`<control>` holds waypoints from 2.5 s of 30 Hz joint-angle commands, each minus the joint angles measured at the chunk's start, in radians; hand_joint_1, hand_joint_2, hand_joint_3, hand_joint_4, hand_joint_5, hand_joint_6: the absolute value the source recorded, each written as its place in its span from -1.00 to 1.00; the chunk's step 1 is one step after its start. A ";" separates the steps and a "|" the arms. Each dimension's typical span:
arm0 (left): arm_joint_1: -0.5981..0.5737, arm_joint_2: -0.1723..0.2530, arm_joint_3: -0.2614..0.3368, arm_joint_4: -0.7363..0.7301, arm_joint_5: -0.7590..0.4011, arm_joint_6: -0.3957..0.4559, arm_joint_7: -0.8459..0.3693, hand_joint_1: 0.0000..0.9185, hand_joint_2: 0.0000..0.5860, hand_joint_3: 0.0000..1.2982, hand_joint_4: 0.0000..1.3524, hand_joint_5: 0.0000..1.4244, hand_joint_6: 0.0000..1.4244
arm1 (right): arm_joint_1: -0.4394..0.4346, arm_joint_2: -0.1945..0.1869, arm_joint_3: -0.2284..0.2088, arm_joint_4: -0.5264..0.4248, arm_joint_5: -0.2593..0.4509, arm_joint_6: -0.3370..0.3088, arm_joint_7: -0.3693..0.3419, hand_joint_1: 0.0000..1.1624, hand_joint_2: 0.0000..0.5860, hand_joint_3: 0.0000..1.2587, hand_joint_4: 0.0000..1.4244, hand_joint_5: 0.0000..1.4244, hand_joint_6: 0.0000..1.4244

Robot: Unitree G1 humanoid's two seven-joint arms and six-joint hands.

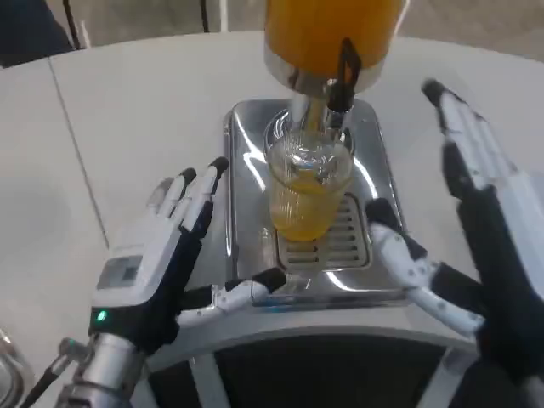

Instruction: Grasp the cup under the faucet to collect the drink, then remove the cup.

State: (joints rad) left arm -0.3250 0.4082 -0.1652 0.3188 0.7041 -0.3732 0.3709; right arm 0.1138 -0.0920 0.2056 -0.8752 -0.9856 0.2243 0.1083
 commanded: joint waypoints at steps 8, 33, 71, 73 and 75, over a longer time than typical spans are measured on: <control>-0.075 -0.045 -0.021 0.083 -0.058 -0.018 -0.002 -0.79 -0.78 -1.00 -1.00 -1.00 -1.00 | 0.078 0.009 0.022 -0.101 -0.119 -0.087 0.110 0.08 0.40 -1.00 -1.00 -0.98 -0.85; -0.250 -0.192 -0.087 0.300 -0.071 -0.028 0.078 -0.41 -0.78 -1.00 -1.00 -1.00 -0.98 | 0.154 0.010 -0.033 -0.083 -0.052 -0.154 0.164 0.07 0.25 -1.00 -1.00 -0.98 -0.83; -0.372 -0.307 -0.152 0.518 -0.054 0.029 0.292 -0.26 -0.70 -1.00 -1.00 -0.72 -0.71 | 0.142 0.074 -0.044 -0.080 -0.069 -0.120 0.250 0.01 0.21 -1.00 -1.00 -0.96 -0.82; -0.376 -0.319 -0.160 0.526 -0.045 0.052 0.314 -0.27 -0.71 -1.00 -1.00 -0.67 -0.67 | 0.137 0.077 -0.048 -0.084 -0.068 -0.115 0.261 0.00 0.21 -1.00 -1.00 -0.96 -0.82; -0.382 -0.330 -0.166 0.539 -0.045 0.071 0.330 -0.27 -0.71 -1.00 -1.00 -0.61 -0.61 | 0.130 0.093 -0.035 -0.094 -0.082 -0.103 0.276 0.00 0.22 -1.00 -1.00 -0.96 -0.82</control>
State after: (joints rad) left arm -0.6879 0.0991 -0.3168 0.8345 0.6425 -0.3285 0.6775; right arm 0.2480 -0.0129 0.1639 -0.9554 -1.0632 0.1057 0.3627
